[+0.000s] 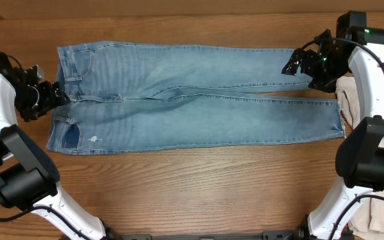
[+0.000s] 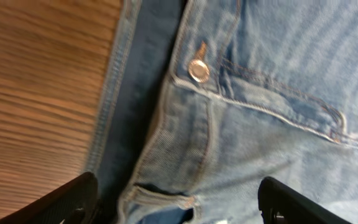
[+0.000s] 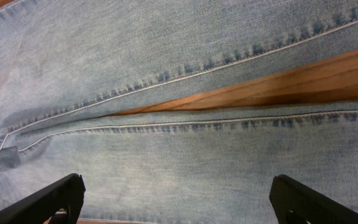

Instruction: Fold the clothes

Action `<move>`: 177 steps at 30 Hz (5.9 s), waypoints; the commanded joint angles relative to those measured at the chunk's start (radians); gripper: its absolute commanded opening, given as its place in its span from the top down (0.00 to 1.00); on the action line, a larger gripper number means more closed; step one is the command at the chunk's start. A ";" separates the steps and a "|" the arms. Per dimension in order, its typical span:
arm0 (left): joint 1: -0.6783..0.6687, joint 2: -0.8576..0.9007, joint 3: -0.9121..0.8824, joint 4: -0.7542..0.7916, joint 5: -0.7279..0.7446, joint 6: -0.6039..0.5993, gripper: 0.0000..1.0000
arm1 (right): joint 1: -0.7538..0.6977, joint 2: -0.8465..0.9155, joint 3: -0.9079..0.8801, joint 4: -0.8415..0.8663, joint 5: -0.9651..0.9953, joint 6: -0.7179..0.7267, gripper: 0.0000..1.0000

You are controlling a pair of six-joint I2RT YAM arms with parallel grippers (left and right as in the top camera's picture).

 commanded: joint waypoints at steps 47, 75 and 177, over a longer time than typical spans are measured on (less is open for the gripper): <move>-0.243 -0.005 0.281 -0.039 -0.076 -0.266 0.84 | 0.076 -0.032 0.021 -0.104 -0.161 -0.023 0.56; -0.263 0.333 0.277 -0.011 -0.228 -0.274 0.95 | 0.843 0.007 -0.505 0.942 0.037 0.233 0.96; -0.375 -0.690 -0.339 -0.269 -0.149 -0.408 0.54 | -0.283 -0.501 -0.540 -0.040 0.312 0.433 0.24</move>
